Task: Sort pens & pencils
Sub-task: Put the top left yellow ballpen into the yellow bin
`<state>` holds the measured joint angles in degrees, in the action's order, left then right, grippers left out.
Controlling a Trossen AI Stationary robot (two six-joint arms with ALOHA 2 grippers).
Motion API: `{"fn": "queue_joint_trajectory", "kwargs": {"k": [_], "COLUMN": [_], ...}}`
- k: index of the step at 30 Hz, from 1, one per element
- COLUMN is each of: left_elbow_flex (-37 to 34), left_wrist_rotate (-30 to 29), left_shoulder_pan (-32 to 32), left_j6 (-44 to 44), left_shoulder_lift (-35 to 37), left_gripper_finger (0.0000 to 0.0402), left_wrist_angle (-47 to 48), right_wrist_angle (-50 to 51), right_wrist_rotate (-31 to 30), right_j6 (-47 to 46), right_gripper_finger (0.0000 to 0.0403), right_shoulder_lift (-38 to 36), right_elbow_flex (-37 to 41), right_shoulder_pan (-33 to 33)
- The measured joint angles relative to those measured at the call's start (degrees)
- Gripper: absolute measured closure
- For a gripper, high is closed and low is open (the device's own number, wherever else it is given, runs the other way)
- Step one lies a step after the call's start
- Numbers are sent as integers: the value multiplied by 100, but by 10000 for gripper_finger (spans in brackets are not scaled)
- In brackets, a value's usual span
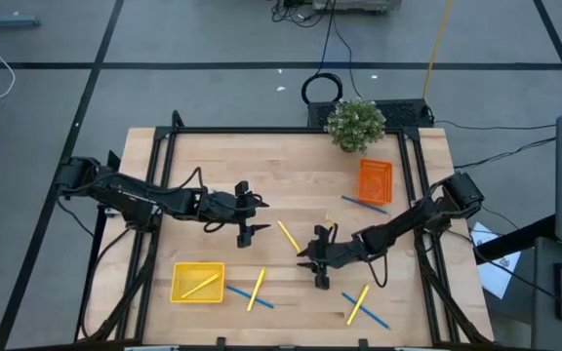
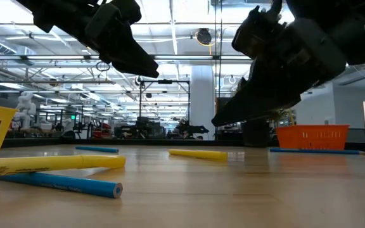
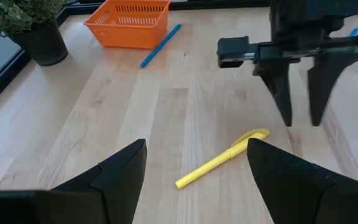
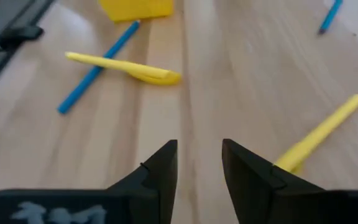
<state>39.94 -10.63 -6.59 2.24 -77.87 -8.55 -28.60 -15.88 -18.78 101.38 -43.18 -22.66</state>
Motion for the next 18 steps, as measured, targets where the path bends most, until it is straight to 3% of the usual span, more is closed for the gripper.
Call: {"fn": "queue_joint_trajectory", "kwargs": {"k": [3, 8, 13, 18], "left_elbow_flex": [0, 0, 0, 0], "left_wrist_rotate": [-1, -1, 0, 3], "left_shoulder_pan": [2, 2, 1, 1], "left_j6": [0, 0, 0, 42], "left_shoulder_lift": [0, 0, -1, -2], "left_gripper_finger": [117, 117, 117, 117], "left_wrist_angle": [-8, -14, -10, -2], "right_wrist_angle": [-2, -365, -591, -103], "right_wrist_rotate": [-9, 165, 273, 268], "right_j6": [142, 164, 151, -1], "right_gripper_finger": [315, 391, 398, 401], "right_shoulder_lift": [44, 562, 919, 887], "right_elbow_flex": [0, -36, -313, -407], "right_shoulder_pan": [40, 160, 237, 243]}}
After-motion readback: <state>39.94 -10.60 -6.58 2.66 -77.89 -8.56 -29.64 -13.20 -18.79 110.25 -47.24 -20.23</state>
